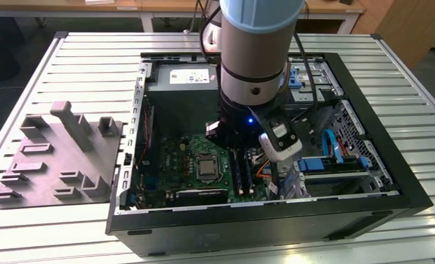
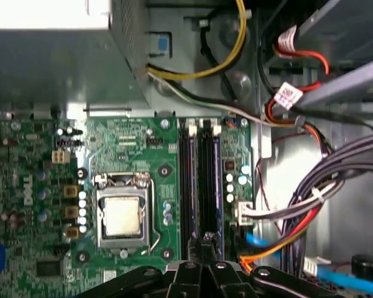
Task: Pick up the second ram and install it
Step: 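Press down the second ram until it locks into place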
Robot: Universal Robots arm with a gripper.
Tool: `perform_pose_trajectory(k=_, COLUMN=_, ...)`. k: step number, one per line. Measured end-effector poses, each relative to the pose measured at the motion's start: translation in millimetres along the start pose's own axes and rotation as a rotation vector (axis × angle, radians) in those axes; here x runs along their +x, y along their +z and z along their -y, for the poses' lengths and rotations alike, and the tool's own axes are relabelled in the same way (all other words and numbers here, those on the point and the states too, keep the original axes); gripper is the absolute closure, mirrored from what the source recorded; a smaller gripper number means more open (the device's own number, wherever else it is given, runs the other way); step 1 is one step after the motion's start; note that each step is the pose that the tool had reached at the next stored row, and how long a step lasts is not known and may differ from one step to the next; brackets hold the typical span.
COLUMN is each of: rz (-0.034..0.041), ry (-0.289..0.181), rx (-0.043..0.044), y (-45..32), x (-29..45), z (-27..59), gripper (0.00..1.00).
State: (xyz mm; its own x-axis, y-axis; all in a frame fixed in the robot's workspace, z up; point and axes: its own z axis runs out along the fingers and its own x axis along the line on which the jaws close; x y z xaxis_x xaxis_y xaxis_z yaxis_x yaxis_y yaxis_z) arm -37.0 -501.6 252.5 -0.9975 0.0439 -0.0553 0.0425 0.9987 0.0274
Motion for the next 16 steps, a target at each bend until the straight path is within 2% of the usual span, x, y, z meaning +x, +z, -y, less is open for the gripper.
perform_pose_trajectory(k=5, rz=0.0001, ry=0.000, rx=-0.0001, y=0.2, x=0.3, z=-7.8, gripper=0.90)
perform_pose_trajectory(k=10, rz=0.0000, ry=0.000, rx=0.0000, y=-3.0, x=0.2, z=-8.5, gripper=0.90)
perform_pose_trajectory(k=16, rz=0.0000, ry=0.000, rx=0.0000, y=-3.4, x=0.2, z=-8.5, gripper=0.90)
